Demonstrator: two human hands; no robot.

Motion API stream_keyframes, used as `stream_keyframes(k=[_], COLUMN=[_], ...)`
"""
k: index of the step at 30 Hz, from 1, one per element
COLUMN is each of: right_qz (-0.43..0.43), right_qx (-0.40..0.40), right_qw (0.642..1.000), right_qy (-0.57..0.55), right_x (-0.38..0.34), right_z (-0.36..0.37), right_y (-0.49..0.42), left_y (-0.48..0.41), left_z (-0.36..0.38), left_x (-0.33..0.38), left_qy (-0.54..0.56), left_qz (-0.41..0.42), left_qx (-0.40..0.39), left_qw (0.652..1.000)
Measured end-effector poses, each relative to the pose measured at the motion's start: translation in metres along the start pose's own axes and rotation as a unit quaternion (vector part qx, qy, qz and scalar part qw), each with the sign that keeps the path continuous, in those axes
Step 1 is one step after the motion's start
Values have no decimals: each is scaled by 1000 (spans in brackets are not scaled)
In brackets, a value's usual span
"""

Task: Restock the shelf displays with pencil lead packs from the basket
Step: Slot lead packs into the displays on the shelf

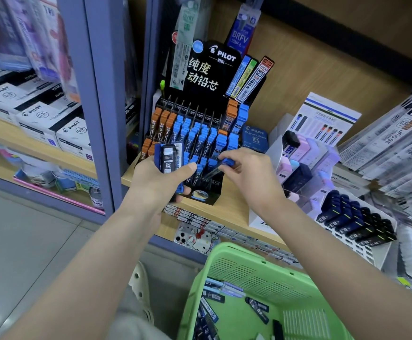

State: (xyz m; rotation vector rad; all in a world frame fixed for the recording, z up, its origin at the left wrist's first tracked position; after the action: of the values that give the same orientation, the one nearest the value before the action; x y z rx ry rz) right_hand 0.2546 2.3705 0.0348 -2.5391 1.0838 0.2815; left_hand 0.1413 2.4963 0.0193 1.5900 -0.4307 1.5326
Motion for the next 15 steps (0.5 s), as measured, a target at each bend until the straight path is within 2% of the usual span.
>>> stream_keyframes(k=[7,15], right_qz=[-38,6], right_qx=[-28,-12], right_qw=[999,1000], right_qy=[21,8], right_x=[-2,17], right_z=[4,-14], right_y=[-4,-12], left_y=[0,-2], left_z=[3,3], left_x=[1,-1], left_qy=[-1,0], left_qz=[2,-2], left_qx=[0,0], left_qw=[1000,1000])
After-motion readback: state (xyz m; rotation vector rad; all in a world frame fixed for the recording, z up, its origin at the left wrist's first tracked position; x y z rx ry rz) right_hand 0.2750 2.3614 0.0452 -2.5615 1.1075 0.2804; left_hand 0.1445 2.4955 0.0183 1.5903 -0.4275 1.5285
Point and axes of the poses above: each hand's wrist, its own y-axis away from the middle knuckle, its own z-axis out of the palm, x = y × z, the point moved 3 cm from there along -y, towards the middle knuckle, and after that the axes turned 1 degree about z, right-handed, at the moved point
